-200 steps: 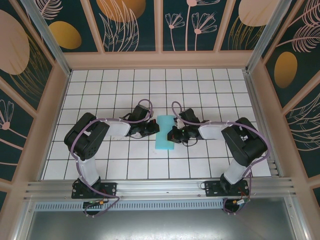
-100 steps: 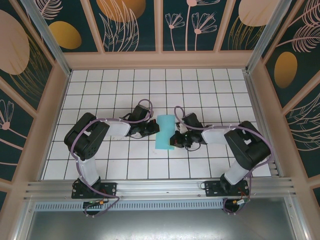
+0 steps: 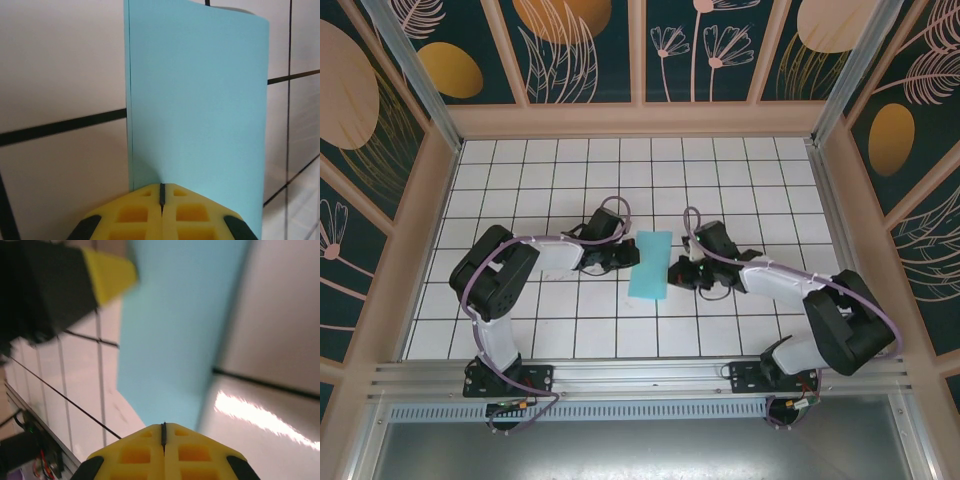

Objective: Fold a paper plane with a square sheet of paper (pick it up from the middle)
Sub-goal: First fold in half a square sheet of paper at the center of the table.

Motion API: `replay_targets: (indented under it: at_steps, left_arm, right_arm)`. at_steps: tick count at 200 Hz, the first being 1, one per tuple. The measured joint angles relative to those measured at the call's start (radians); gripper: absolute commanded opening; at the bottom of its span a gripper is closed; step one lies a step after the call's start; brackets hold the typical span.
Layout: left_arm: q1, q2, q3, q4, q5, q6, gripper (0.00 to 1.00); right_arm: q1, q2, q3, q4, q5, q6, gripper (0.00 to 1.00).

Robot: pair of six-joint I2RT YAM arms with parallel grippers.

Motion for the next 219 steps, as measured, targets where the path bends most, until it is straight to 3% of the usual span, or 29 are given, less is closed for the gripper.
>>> replay_targets:
  at_steps: [51, 111, 163, 219]
  left_arm:
    - [0.01, -0.007, 0.076, -0.137, -0.146, 0.234, 0.0]
    - [0.026, -0.013, 0.122, -0.205, -0.147, 0.322, 0.0]
    - [0.026, -0.141, 0.082, -0.167, -0.128, 0.179, 0.04]
    - [0.014, -0.304, -0.095, -0.029, -0.025, -0.124, 0.09]
  right_arm:
    - [-0.022, 0.213, 0.142, 0.103, 0.045, 0.049, 0.0]
    - [-0.024, 0.423, 0.292, 0.168, 0.043, 0.072, 0.0]
    - [-0.024, 0.467, 0.299, 0.168, 0.064, 0.098, 0.0]
    - [-0.028, 0.459, 0.255, 0.245, 0.053, 0.163, 0.0]
